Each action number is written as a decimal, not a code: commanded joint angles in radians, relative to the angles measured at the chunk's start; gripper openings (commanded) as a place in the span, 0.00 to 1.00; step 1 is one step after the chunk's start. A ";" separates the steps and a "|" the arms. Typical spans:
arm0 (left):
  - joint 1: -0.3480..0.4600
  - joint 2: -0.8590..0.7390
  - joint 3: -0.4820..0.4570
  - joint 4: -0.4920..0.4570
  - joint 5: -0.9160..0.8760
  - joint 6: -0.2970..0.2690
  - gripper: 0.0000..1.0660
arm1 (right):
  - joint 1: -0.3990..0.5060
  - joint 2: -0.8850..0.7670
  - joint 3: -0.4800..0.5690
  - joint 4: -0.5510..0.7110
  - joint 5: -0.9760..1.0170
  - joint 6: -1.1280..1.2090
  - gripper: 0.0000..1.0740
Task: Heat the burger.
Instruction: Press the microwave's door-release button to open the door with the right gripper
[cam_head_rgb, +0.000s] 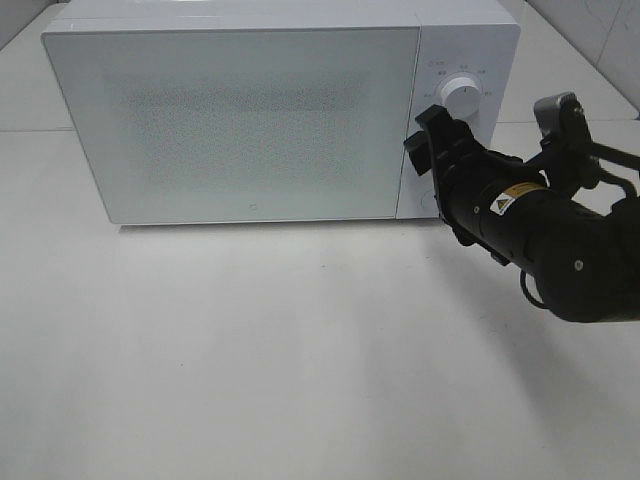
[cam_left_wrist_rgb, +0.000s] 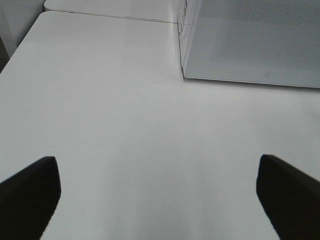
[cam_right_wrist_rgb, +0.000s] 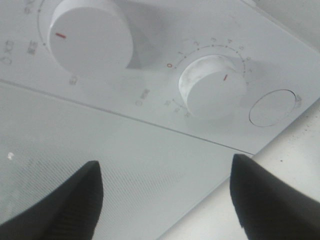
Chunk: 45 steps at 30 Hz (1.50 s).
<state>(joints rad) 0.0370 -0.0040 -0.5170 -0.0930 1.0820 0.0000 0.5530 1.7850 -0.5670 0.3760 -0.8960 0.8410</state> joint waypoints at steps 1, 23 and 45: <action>0.002 -0.018 0.000 -0.008 -0.014 0.000 0.94 | -0.002 -0.060 0.002 -0.016 0.124 -0.199 0.65; 0.002 -0.018 0.000 -0.008 -0.014 0.000 0.94 | -0.006 -0.412 -0.001 -0.111 0.748 -0.800 0.74; 0.002 -0.018 0.000 -0.008 -0.014 0.000 0.94 | -0.006 -0.772 -0.152 -0.403 1.578 -0.796 0.71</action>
<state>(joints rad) 0.0370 -0.0040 -0.5170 -0.0930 1.0820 0.0000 0.5520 1.0270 -0.7120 -0.0140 0.6530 0.0510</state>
